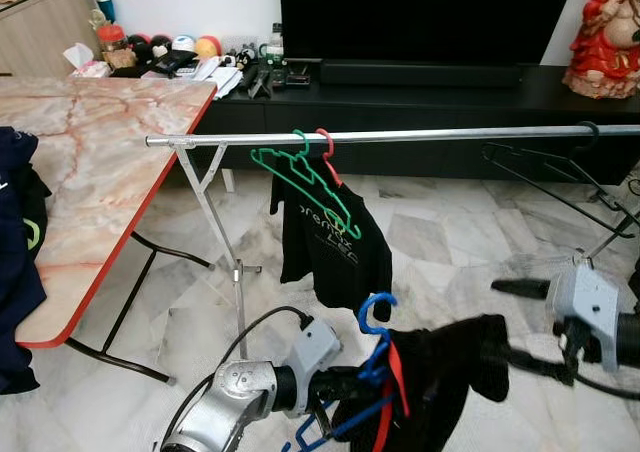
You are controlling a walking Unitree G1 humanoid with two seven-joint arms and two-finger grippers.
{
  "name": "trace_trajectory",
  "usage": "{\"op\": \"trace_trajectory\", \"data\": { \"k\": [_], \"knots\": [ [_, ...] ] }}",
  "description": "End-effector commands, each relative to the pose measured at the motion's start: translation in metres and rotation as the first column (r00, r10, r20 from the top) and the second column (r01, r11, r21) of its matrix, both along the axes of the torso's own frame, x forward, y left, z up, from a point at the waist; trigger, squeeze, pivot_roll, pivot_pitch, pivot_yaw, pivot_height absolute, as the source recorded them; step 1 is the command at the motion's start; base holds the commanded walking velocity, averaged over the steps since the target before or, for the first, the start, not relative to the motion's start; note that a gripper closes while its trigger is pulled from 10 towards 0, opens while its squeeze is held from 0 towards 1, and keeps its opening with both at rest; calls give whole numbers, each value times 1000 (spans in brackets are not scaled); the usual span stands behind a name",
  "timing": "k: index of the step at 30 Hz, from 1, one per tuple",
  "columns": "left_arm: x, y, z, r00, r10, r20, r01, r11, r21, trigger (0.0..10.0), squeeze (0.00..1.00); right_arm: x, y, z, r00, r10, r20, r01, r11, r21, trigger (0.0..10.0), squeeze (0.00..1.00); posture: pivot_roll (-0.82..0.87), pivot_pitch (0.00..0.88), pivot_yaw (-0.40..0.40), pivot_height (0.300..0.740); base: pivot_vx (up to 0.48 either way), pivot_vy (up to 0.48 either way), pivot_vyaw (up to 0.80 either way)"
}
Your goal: Hang hanger
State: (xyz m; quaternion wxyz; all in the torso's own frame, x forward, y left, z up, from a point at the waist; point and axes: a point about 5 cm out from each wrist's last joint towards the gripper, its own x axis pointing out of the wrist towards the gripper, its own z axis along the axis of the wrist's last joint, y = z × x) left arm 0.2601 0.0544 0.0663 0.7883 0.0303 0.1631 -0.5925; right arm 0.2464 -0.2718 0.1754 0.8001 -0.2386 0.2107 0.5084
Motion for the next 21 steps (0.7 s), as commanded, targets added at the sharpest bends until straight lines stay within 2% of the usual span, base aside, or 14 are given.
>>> {"op": "trace_trajectory", "data": {
  "k": [1,7,13,18,19,20,21],
  "knots": [
    [-5,-5,7,997,-69,31,69,998,-7,10000,0,-2,3,-7,995,75,-66,-74,997,14,10000,1000,-118,55,-9,740,0,0,0],
    [-9,-7,11,988,-143,59,142,990,21,10000,0,-1,9,-17,974,183,-136,-180,983,35,10000,1000,-109,48,-11,740,0,0,0],
    [-15,-12,13,966,-241,88,236,969,71,10000,0,-2,24,-29,922,338,-189,-331,941,70,10000,1000,-100,41,-17,740,0,0,0],
    [-17,-16,15,961,-262,90,257,964,70,10000,0,4,27,-37,921,335,-198,-332,942,46,10000,1000,-96,40,-23,740,0,0,0],
    [-17,-17,15,959,-266,93,260,963,74,10000,0,4,26,-39,917,338,-212,-338,940,41,10000,929,-91,47,-28,740,0,0,0],
    [-17,-19,16,957,-272,103,265,961,80,10000,0,2,27,-45,905,351,-240,-354,935,33,10000,0,-86,50,-32,740,0,0,0],
    [-17,-19,16,957,-272,103,265,961,80,10000,0,2,27,-45,905,351,-240,-354,935,33,10000,0,-86,50,-32,740,0,0,0]
  ]
}}
